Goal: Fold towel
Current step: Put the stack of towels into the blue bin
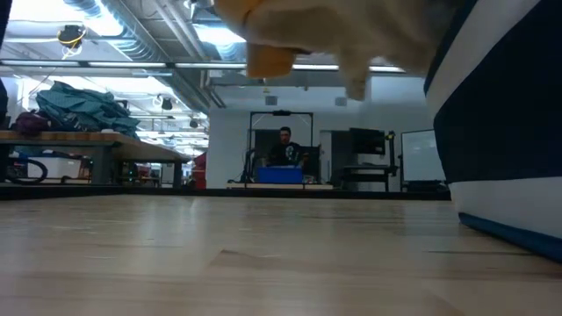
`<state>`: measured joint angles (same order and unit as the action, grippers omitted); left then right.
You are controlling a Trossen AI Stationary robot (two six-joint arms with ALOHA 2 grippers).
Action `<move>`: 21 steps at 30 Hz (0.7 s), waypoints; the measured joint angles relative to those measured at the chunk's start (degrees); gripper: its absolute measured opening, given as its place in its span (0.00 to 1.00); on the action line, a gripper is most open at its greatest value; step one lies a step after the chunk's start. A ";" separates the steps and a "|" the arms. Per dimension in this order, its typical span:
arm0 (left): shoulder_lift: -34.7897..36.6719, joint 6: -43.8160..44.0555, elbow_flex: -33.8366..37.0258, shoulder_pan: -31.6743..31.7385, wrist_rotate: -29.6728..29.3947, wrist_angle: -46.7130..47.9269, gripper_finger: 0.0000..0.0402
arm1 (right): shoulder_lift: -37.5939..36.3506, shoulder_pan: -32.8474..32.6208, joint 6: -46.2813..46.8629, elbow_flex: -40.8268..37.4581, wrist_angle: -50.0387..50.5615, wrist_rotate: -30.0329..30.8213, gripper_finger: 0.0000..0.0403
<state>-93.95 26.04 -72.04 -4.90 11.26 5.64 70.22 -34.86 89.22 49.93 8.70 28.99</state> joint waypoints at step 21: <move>-28.91 6.30 -33.10 -9.21 -2.81 -4.39 0.07 | -5.75 -25.55 14.09 0.02 7.56 2.06 0.13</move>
<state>-122.87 32.34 -105.14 -14.11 8.45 1.25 64.47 -60.41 103.31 49.95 16.25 31.05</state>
